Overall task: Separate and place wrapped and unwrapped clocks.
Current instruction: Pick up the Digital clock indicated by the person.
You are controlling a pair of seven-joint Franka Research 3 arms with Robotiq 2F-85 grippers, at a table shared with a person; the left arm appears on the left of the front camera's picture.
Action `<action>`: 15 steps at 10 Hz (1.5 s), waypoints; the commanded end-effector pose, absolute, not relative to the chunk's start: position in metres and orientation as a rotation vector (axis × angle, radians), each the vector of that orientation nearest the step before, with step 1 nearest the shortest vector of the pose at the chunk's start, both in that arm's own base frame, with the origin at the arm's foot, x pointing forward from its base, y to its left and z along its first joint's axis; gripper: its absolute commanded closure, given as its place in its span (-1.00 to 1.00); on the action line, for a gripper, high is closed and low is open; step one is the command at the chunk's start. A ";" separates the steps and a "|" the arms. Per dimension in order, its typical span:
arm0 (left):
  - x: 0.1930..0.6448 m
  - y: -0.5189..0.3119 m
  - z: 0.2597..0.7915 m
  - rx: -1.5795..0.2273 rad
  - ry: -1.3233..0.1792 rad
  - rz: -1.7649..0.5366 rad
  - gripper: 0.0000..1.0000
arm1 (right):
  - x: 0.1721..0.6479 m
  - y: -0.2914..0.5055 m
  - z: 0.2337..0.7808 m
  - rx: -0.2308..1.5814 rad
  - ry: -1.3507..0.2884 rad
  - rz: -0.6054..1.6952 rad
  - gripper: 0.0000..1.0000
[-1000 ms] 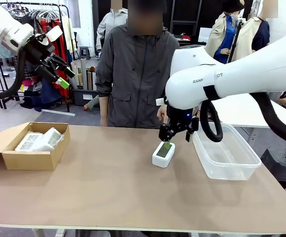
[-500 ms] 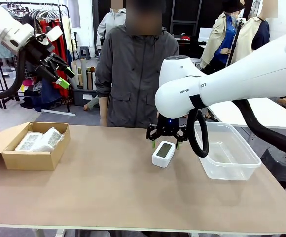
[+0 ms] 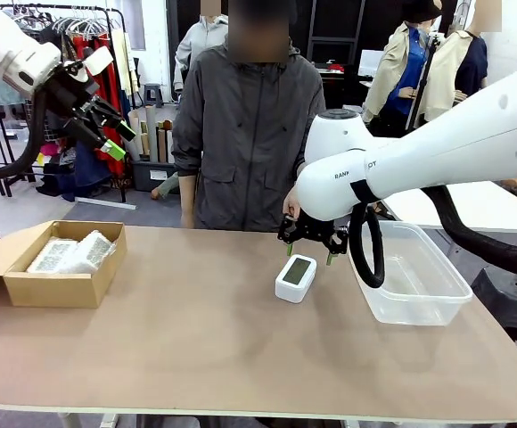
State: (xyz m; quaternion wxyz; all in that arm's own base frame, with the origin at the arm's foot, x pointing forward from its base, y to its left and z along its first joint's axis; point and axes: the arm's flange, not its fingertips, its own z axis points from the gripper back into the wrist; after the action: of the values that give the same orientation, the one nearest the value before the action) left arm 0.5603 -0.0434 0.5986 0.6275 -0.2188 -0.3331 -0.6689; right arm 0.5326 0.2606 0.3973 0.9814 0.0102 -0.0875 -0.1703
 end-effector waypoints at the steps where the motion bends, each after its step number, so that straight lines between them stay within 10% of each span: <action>1: 0.559 -0.043 0.600 -0.505 -0.761 -1.537 -1.00 | 0.537 0.268 0.399 0.016 -0.209 -0.294 -1.00; 15: 0.559 -0.043 0.600 -0.505 -0.761 -1.537 -1.00 | 0.592 0.285 0.364 0.034 -0.025 -0.540 -1.00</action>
State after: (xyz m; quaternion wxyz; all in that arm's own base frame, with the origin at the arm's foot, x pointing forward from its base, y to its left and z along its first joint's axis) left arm 0.5603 -0.0435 0.5987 0.6274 -0.2188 -0.3331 -0.6690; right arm 0.5834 0.2783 0.3616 0.9731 0.0118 -0.0195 -0.2291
